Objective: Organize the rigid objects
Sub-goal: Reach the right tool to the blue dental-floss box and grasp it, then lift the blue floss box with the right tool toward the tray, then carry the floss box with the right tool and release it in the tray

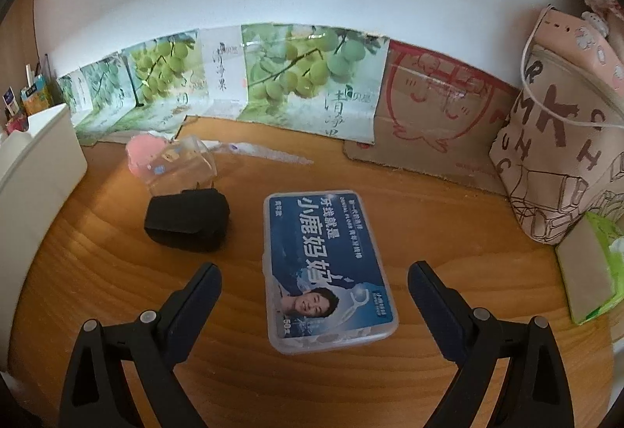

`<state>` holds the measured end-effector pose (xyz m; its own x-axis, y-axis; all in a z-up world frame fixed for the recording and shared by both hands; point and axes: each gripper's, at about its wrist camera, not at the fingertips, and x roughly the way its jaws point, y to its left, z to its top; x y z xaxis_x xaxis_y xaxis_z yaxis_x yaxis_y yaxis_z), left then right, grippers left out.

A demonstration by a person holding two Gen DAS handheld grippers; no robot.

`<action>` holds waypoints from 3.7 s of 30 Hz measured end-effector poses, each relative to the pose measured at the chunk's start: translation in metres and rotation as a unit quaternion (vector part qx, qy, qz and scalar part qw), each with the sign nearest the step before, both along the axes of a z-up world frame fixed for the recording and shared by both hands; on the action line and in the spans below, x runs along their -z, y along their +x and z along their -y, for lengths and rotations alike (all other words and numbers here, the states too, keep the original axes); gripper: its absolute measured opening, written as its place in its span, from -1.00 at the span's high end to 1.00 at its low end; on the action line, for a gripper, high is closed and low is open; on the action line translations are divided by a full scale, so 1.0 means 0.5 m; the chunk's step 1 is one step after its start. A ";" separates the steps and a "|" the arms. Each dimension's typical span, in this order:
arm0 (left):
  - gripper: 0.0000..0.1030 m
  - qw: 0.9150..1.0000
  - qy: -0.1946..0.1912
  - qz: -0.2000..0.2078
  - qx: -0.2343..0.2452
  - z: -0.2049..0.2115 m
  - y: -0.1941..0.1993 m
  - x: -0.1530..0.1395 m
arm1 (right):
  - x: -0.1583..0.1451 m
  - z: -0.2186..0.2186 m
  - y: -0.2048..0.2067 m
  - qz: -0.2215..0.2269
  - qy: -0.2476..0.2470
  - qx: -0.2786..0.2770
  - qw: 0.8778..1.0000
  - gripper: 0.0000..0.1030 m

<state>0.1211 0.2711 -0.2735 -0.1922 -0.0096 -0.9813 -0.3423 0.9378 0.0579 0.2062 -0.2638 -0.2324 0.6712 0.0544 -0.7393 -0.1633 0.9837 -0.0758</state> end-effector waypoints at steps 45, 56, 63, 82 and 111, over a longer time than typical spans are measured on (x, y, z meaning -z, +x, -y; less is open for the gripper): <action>0.64 0.998 -0.035 0.050 0.005 -0.012 -0.041 -0.026 | 0.001 -0.133 -0.167 -0.161 0.040 0.067 0.984 -0.21; 0.64 0.997 -0.046 0.054 0.013 -0.005 -0.044 -0.029 | -0.013 -0.180 -0.217 -0.246 0.058 0.095 0.963 -0.21; 0.63 0.997 -0.057 0.056 0.023 -0.001 -0.044 -0.033 | -0.051 -0.221 -0.222 -0.268 0.092 0.082 0.955 -0.21; 0.61 0.992 -0.070 0.038 0.099 0.031 -0.034 -0.025 | -0.195 -0.403 -0.208 -0.201 0.123 0.010 0.972 -0.21; 0.57 0.995 -0.037 0.084 0.045 0.036 -0.116 -0.041 | -0.219 -0.653 -0.212 -0.170 0.110 -0.197 0.959 -0.43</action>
<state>0.0630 0.2529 -0.2528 -0.0280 -0.0726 -0.9970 -0.2564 0.9645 -0.0631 0.1001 0.0629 -0.1228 0.2894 0.4340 -0.8532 -0.5037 0.8270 0.2498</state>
